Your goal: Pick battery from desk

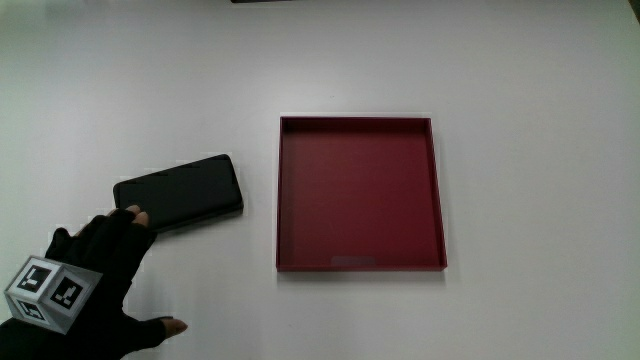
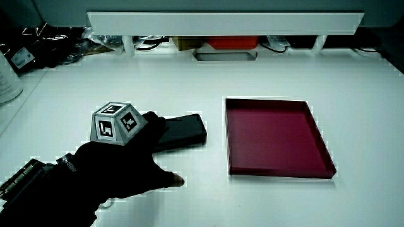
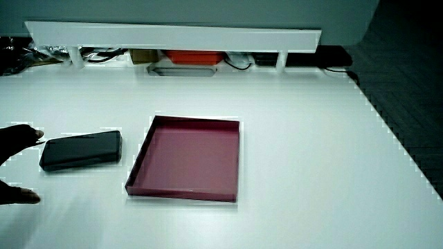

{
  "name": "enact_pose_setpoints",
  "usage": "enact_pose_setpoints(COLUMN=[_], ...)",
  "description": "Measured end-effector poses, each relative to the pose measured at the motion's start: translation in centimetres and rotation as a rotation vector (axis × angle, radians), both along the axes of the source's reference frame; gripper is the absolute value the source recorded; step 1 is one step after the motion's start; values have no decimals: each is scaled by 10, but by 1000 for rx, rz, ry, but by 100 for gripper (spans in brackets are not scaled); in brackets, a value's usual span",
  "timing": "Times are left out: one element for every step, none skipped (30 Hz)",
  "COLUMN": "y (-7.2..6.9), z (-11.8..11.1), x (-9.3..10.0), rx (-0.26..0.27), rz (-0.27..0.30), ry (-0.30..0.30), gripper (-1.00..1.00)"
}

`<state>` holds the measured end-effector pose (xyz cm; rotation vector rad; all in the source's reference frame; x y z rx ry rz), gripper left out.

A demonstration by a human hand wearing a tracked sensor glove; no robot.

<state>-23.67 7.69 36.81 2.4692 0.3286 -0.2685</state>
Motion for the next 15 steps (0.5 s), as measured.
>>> enact_pose_setpoints(y=[0, -1, -2, -3, -3, -9, -11, -12, -14, -16, -24, -28, -33, -37, -41], z=[3, 5, 6, 7, 13, 1, 7, 16, 25, 34, 17, 18, 21, 18, 24], x=[-2, -2, -3, -4, -8, 1, -2, -7, -12, -18, -7, -7, -9, -7, -10], rx=[8, 3, 18, 32, 33, 17, 45, 23, 2, -20, 27, 34, 10, -1, -5], rz=[-6, -1, -2, -2, -12, -38, -48, -85, -121, -157, -94, -93, -108, -100, -104], ry=[-11, 3, -12, -14, -6, 5, 24, 48, 71, 95, 33, 20, 32, 2, 20], gripper=[0, 0, 0, 0, 0, 0, 0, 0, 0, 0, 0, 0, 0, 0, 0])
